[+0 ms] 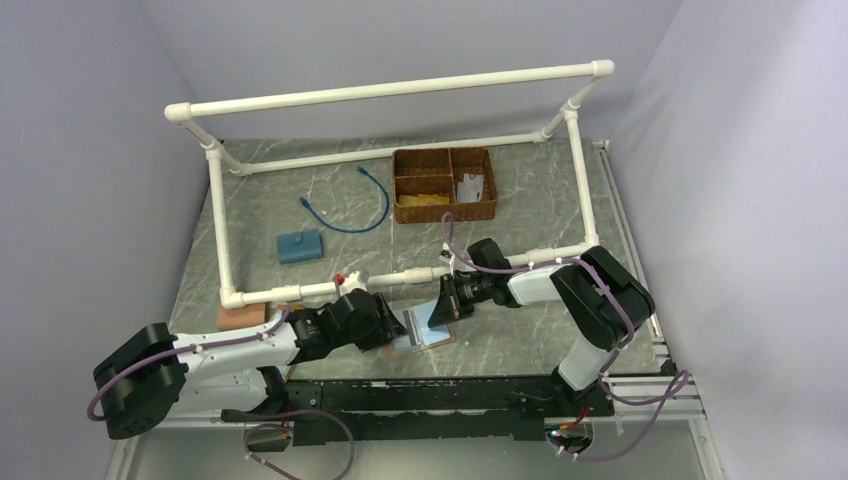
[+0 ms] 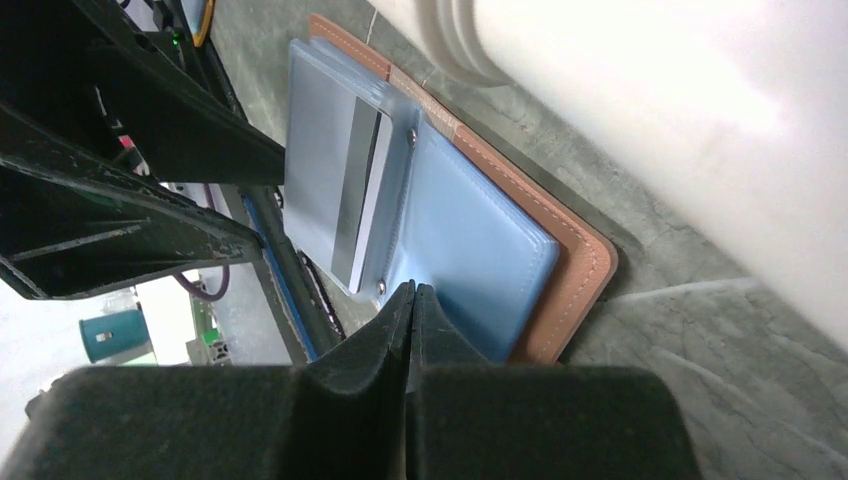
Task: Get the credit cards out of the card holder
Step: Remove the credit card from the card holder.
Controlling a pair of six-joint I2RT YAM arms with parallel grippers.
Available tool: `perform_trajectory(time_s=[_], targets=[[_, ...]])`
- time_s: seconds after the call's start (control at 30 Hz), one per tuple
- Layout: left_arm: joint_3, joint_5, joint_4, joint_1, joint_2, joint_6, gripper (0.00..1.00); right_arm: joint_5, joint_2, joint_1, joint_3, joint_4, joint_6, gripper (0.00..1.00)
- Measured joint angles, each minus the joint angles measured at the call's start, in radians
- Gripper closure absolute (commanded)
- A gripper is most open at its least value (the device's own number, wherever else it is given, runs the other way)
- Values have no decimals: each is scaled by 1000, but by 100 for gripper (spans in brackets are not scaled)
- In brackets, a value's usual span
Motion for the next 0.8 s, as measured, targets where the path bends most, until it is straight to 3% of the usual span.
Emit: perform_trajectory(time_s=[0.27, 0.8], targets=[[15, -18, -137, 0, -83, 27, 43, 5, 12, 15, 12, -16, -16, 100], [-2, -5, -19, 0, -38, 25, 43, 5, 13, 19, 16, -22, -20, 100]])
